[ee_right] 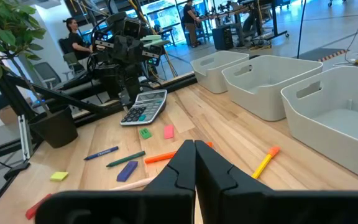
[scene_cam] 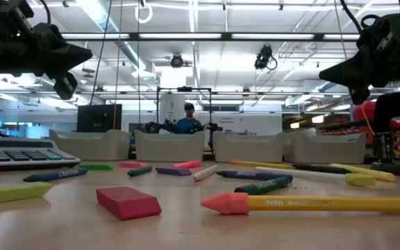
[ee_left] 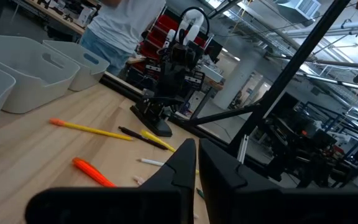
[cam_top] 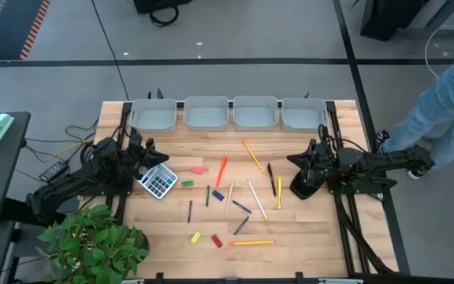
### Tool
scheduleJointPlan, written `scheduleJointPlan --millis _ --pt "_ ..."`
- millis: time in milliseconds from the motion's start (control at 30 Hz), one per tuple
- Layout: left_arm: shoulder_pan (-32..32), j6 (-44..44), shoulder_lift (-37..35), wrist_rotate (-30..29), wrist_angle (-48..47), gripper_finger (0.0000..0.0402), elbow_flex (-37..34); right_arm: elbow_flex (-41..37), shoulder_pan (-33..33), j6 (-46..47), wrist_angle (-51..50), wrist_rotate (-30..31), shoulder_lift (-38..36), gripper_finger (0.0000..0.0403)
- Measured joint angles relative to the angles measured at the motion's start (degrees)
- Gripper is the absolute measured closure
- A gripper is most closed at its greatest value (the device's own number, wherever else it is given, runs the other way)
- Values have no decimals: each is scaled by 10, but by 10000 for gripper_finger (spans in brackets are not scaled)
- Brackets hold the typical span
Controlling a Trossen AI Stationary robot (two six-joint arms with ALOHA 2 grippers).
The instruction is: Sort crayons/erasers/pens/pencils in bins
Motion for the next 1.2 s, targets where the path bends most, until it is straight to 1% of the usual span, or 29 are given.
scheduleJointPlan --millis 233,333,467,633,733,800,933,1033,1133,1200 --pt "0 0 0 -2 2 368 0 0 0 0 0 0 0 397" --pt "0 0 0 -19 20 366 0 0 0 0 0 0 0 397" --pt "0 0 0 -69 59 370 0 0 0 0 0 0 0 397" --pt "0 2 0 -93 82 373 0 0 0 0 0 0 0 397" --pt "0 27 0 -113 78 370 0 0 0 0 0 0 0 397" --pt "0 41 0 -114 76 370 0 0 0 0 0 0 0 397" --pt "0 64 0 -120 102 375 0 0 0 0 0 0 0 397" --pt "0 42 0 -143 121 375 0 0 0 0 1 0 0 397" --pt "-9 22 0 -142 144 370 0 0 0 0 10 0 0 397" --pt "-23 21 0 -142 140 369 0 0 0 3 14 0 0 397"
